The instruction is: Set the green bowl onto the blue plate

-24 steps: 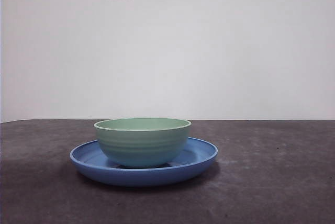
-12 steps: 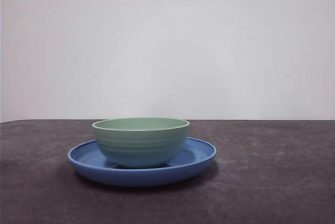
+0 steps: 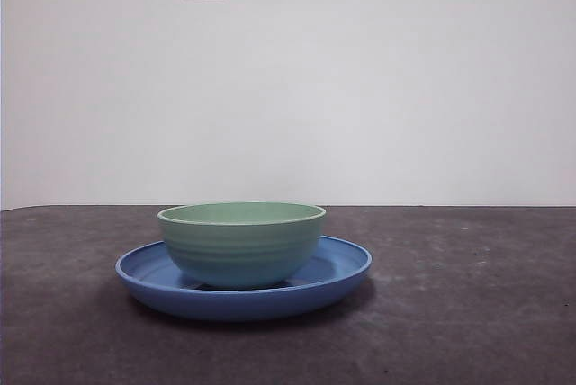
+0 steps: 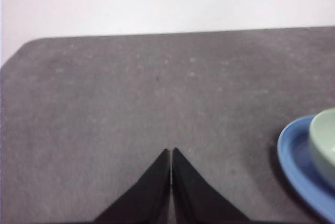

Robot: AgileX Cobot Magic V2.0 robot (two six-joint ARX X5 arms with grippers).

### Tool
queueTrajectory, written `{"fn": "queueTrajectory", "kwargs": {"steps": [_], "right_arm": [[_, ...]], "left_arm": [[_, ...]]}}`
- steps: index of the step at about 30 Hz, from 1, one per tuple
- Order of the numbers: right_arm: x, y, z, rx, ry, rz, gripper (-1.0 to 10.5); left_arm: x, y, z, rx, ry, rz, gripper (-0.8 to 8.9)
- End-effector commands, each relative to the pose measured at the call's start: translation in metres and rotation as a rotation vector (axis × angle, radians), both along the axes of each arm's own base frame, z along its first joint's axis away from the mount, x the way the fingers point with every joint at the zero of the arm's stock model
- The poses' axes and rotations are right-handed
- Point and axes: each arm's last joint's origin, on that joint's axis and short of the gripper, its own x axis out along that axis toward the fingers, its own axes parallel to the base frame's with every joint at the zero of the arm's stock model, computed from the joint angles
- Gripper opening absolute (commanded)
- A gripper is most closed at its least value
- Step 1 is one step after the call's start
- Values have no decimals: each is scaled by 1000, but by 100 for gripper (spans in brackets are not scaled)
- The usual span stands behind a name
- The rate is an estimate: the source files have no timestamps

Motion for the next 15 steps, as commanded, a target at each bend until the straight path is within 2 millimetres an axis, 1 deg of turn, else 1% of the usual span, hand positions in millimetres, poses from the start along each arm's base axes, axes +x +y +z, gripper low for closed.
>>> {"fn": "queueTrajectory", "kwargs": {"steps": [1, 4, 7, 15], "right_arm": [[-1, 0, 5, 5, -31, 15, 23], [-1, 0, 5, 5, -31, 15, 23], [-1, 0, 5, 5, -31, 15, 23], [-1, 0, 5, 5, -30, 15, 23]], "left_arm": [[3, 1, -14, 1, -10, 35, 6], [4, 4, -26, -18, 4, 134, 6], [4, 7, -32, -34, 12, 242, 6], [3, 8, -34, -33, -6, 256, 6]]}}
